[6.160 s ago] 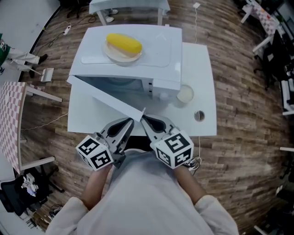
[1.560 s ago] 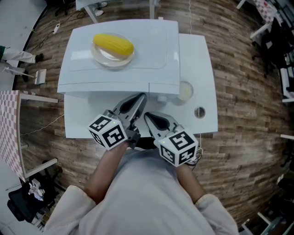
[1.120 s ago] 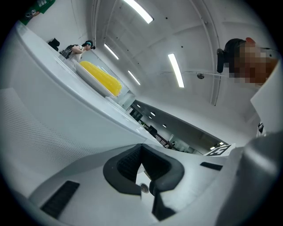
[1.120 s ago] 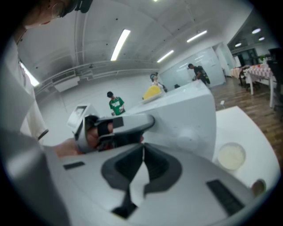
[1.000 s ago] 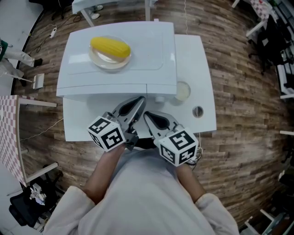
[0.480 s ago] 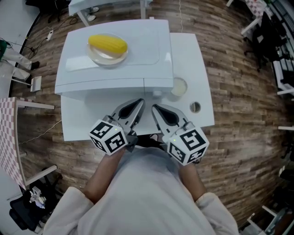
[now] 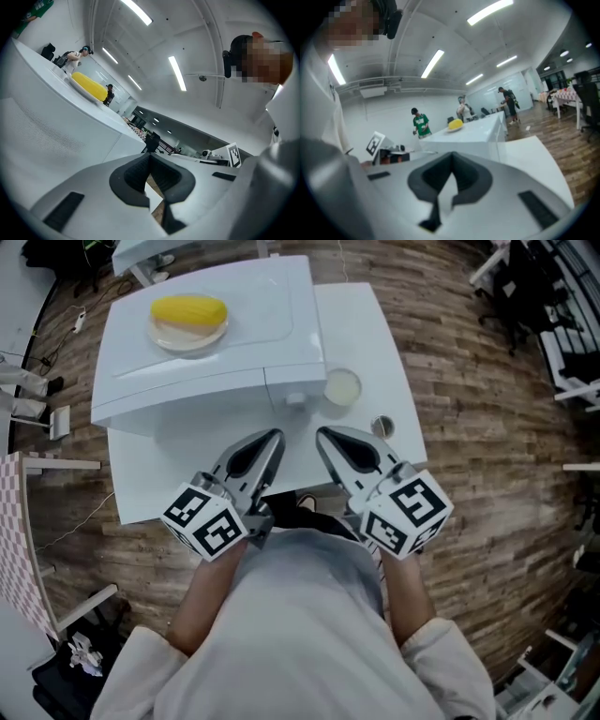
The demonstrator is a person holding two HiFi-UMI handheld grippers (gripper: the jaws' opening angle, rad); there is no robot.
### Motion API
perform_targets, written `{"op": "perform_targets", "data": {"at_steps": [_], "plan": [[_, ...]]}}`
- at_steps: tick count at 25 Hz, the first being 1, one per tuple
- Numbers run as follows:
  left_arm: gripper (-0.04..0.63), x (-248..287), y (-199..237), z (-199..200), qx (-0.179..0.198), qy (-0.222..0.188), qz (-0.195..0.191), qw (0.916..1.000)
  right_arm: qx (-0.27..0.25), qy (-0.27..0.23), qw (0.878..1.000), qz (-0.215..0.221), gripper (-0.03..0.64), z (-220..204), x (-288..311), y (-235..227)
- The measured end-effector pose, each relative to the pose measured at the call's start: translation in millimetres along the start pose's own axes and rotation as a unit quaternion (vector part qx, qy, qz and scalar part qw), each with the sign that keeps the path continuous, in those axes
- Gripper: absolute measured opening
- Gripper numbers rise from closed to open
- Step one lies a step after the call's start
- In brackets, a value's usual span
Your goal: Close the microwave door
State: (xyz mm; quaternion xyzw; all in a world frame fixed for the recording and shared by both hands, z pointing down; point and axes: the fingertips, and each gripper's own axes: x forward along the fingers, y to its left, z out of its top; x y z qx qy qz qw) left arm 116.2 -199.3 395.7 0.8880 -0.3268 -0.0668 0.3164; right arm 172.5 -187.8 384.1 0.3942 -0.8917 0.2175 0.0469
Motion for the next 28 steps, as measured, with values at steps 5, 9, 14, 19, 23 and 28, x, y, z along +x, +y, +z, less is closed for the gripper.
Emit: {"op": "perform_targets", "data": {"at_steps": [5, 9, 14, 19, 23, 28], "plan": [[0.018, -11.5, -2.7, 1.6, -0.003, -0.001, 0.003, 1.0, -0.007, 0.004, 1.0, 0.017, 0.023, 7.6, -11.3, 11.2], [0.018, -17.5, -3.1, 9.7, 0.006, -0.006, 0.006, 0.9999, -0.02, 0.007, 1.0, 0.018, 0.022, 12.1, -11.8, 13.6], [0.018, -24.6, -1.0, 11.1, 0.007, -0.004, 0.011, 0.9999, -0.027, 0.008, 0.999, 0.021, 0.021, 15.5, -8.2, 21.4], [0.018, -26.3, -2.0, 11.0, 0.003, -0.003, 0.014, 0.9999, -0.035, 0.01, 0.999, 0.019, 0.023, 18.9, -7.1, 26.0], [0.018, -23.8, -0.8, 10.1, 0.001, -0.002, 0.014, 0.9999, -0.034, 0.012, 0.999, 0.021, 0.023, 18.5, -4.6, 25.2], [0.018, -21.3, 3.6, 7.2, -0.009, 0.0, 0.013, 0.9999, -0.03, 0.017, 0.999, 0.022, 0.023, 16.1, 0.5, 22.9]]}}
